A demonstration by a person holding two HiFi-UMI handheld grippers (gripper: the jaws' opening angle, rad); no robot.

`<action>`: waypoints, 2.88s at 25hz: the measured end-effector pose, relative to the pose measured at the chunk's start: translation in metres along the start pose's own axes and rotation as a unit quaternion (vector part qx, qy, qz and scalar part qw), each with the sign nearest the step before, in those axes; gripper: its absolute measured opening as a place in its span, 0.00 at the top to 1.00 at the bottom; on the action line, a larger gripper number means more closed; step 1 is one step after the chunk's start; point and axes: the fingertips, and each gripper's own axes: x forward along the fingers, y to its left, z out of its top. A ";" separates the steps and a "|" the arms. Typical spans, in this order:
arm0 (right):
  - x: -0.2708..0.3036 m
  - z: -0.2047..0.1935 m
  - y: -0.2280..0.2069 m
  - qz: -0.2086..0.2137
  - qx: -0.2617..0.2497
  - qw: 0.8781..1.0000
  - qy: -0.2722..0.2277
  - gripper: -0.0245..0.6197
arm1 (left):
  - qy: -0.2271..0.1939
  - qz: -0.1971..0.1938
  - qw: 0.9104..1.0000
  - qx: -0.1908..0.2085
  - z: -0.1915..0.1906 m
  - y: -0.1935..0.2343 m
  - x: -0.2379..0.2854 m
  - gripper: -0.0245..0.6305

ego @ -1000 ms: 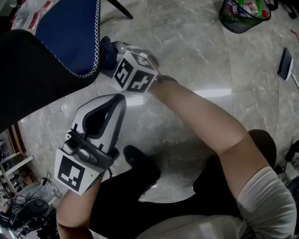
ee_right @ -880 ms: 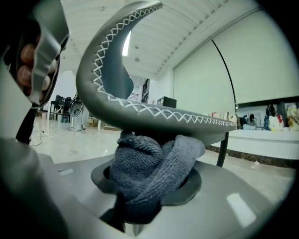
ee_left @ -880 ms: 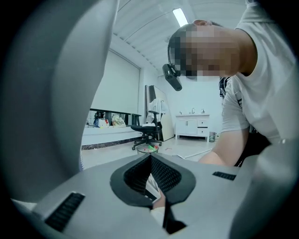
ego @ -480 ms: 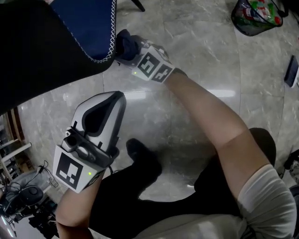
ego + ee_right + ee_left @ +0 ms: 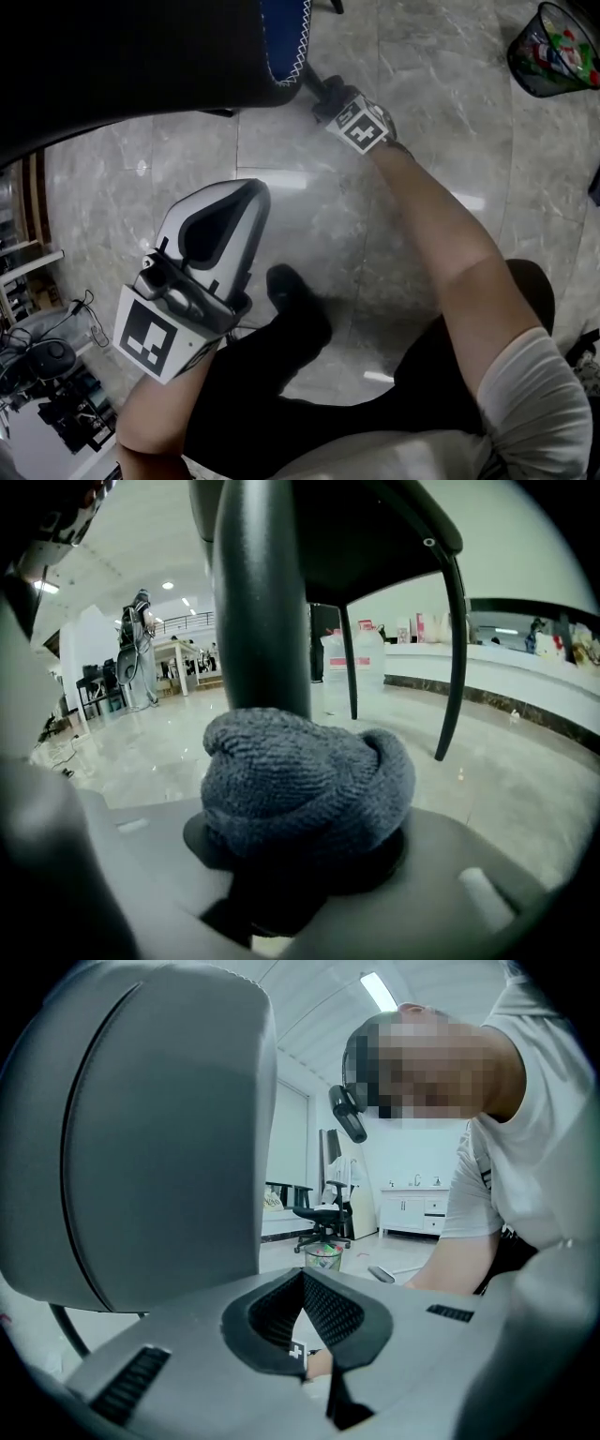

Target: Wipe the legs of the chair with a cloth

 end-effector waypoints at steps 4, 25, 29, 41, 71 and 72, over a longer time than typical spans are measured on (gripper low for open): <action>-0.008 0.013 0.001 0.004 0.004 1.000 -0.008 0.69 | -0.001 -0.001 1.000 0.001 0.001 0.003 0.001 0.96; -0.166 0.186 0.024 0.026 -0.074 0.970 -0.231 0.70 | -0.025 -0.046 0.999 -0.014 0.013 -0.012 0.084 0.96; -0.188 0.175 0.023 0.023 -0.095 0.967 -0.236 0.81 | -0.029 -0.065 0.997 -0.006 0.016 -0.011 0.094 0.96; -0.341 0.228 0.014 -0.082 0.007 0.970 -0.228 0.85 | -0.062 -0.074 0.995 -0.009 0.095 -0.042 0.090 0.96; -0.787 0.784 0.212 -0.121 0.001 0.956 -0.267 0.87 | -0.109 -0.012 0.992 -0.062 0.685 -0.036 -0.241 0.96; -0.785 0.793 0.215 -0.128 -0.002 0.955 -0.269 0.87 | -0.111 -0.015 0.992 -0.058 0.689 -0.030 -0.249 0.96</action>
